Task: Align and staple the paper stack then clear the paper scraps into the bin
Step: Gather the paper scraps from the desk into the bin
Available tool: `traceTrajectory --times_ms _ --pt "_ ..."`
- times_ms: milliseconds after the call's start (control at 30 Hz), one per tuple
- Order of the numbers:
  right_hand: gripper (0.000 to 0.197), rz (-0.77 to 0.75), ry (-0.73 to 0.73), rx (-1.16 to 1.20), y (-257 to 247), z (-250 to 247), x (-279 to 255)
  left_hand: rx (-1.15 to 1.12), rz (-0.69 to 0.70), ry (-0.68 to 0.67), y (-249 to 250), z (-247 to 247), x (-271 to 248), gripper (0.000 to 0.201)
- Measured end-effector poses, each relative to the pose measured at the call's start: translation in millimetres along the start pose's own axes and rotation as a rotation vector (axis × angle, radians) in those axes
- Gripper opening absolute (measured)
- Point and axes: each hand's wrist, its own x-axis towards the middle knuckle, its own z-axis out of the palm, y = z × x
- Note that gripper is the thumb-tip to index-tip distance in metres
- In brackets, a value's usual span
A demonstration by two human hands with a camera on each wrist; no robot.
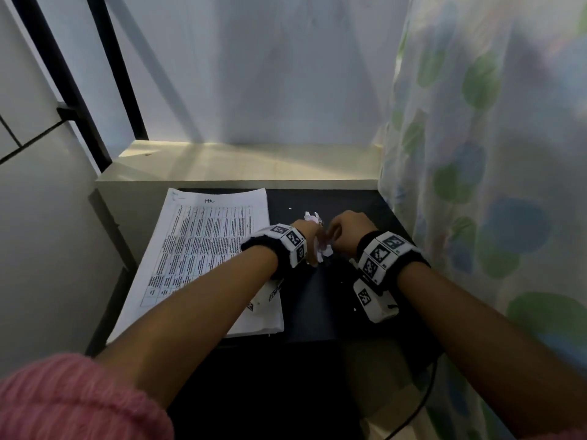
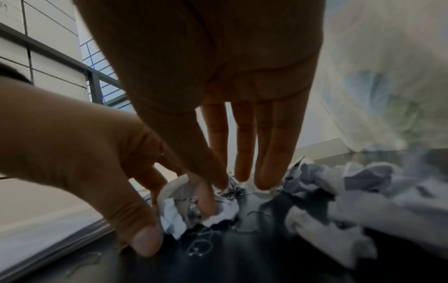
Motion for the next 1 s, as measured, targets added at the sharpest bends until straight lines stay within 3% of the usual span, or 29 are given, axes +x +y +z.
traceTrajectory --times_ms 233,500,567,633,700,800,867,1000 --pt "0.029 0.087 -0.046 -0.051 -8.8 3.2 23.7 -0.030 -0.032 0.047 -11.5 -2.8 2.8 0.033" --pt "0.033 0.137 -0.159 -0.175 -15.4 5.4 34.4 -0.105 -0.216 0.173 -50.9 -18.9 16.5 0.027" --pt "0.034 0.101 -0.199 -0.202 -20.1 5.5 34.7 -0.101 -0.237 0.163 -54.3 -16.8 21.2 0.028" --pt "0.015 0.049 -0.235 -0.239 -26.1 6.0 34.8 -0.106 -0.248 0.161 -55.8 -13.8 26.9 0.030" --pt "0.030 0.023 -0.215 -0.230 -30.7 10.1 35.3 -0.098 -0.244 0.157 -55.2 -12.5 29.6 0.032" --pt "0.017 -0.069 -0.187 -0.204 -34.2 17.0 32.0 -0.064 -0.218 0.164 -54.0 -13.0 30.6 0.034" --pt "0.028 -0.158 -0.176 -0.193 -34.1 20.8 27.2 -0.027 -0.198 0.193 -54.7 -13.8 29.3 0.035" --pt "0.028 -0.349 -0.145 -0.203 -33.3 29.1 11.8 -0.050 -0.201 0.236 -58.9 -11.2 26.0 0.051"
